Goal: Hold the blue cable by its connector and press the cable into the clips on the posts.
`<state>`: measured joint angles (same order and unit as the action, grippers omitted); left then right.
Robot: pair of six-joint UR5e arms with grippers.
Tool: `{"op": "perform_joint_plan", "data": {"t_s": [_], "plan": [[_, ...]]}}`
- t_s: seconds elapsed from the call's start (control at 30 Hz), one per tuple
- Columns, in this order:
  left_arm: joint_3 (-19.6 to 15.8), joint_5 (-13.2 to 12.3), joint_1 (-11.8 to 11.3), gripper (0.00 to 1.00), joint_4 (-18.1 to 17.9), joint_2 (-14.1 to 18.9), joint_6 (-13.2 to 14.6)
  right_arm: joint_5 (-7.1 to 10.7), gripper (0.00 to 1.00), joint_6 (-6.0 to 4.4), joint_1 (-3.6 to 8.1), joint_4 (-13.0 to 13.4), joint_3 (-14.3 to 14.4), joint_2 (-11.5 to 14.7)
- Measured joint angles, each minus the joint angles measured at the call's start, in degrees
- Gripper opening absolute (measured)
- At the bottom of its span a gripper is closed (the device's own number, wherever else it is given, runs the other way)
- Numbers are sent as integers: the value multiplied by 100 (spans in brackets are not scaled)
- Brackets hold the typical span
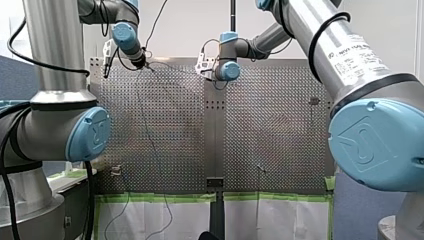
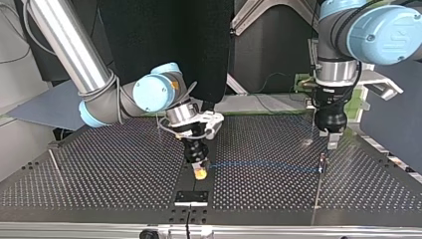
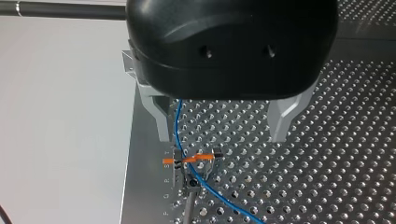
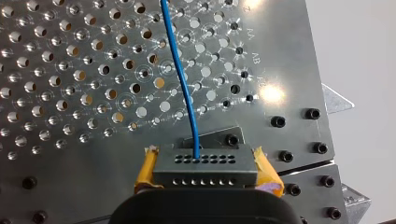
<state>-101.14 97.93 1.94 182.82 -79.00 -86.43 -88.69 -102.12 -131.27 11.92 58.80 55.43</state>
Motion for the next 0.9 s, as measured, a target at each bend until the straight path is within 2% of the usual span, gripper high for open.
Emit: {"op": "perform_joint_plan", "data": {"t_s": [0.53, 0.67, 0.9], "plan": [[0, -19, 46, 100, -24, 0, 33, -17, 0, 20, 1, -3, 1, 0], [0, -151, 59, 100, -149, 3, -4, -42, 0, 30, 7, -8, 10, -1], [28, -494, 159, 100, -488, -43, -293, -63, 0, 36, 13, -9, 13, -4]]}}
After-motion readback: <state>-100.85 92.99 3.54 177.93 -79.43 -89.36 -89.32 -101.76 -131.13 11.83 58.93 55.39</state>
